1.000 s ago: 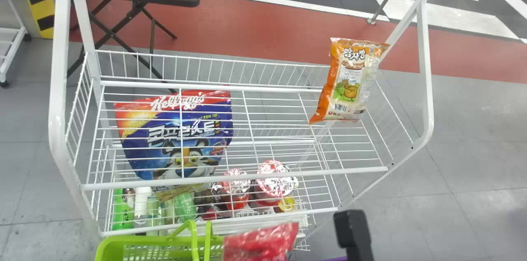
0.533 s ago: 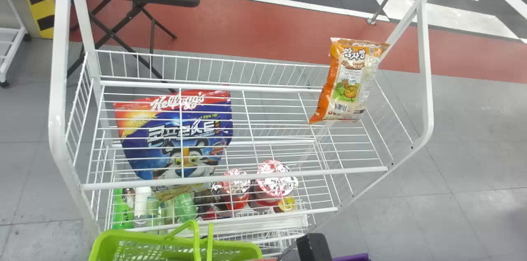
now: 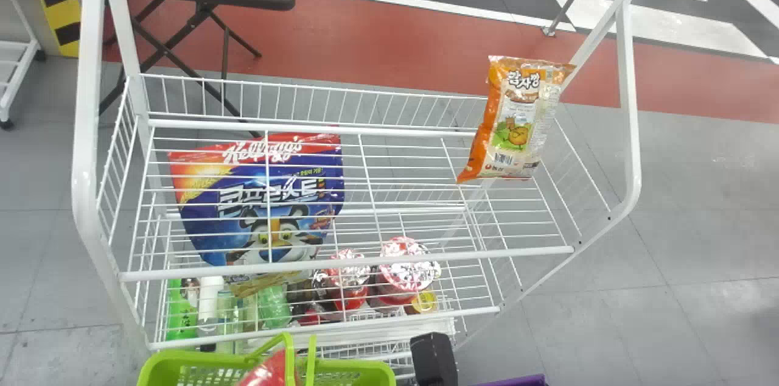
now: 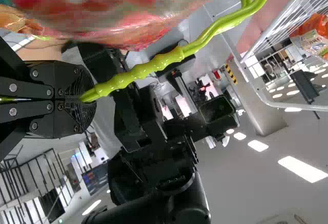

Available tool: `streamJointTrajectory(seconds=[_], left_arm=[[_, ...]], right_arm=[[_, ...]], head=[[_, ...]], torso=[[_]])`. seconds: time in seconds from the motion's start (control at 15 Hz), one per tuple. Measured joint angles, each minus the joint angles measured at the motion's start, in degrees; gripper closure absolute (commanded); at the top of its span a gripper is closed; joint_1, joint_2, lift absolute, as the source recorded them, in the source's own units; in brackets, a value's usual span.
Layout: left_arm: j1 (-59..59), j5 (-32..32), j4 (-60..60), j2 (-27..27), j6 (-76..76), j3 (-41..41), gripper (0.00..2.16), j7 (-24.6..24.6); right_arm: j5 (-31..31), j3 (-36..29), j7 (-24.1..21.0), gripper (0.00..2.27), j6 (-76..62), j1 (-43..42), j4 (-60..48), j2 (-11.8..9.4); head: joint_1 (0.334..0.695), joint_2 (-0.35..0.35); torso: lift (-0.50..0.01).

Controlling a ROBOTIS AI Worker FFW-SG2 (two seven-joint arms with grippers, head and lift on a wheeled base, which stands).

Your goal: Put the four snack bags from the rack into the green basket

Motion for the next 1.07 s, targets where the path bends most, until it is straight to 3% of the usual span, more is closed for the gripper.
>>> streamJointTrajectory(seconds=[0.6, 0.87, 1.07], left_arm=[[0.31, -0.49, -0.01, -0.09, -0.09, -0.76, 2.03, 0.66], [0.27, -0.52, 0.01, -0.09, -0.05, -0.84, 2.03, 0.62], [-0.42, -0.53, 0.82, 0.00, -0.19, -1.13, 2.03, 0.21]], right_arm=[[1.80, -10.38, 1.20, 0.06, -7.37, -0.40, 0.69, 0.00], [8.04, -10.63, -1.73, 0.06, -29.25, -2.47, 0.19, 0.38], [12.01, -9.99, -5.62, 0.07, -42.54, -8.73, 2.97, 0.77]], head=[[0.695, -0.350], [0.695, -0.350], [0.695, -0.350]], torso=[[-0.007], [-0.007], [-0.007]])
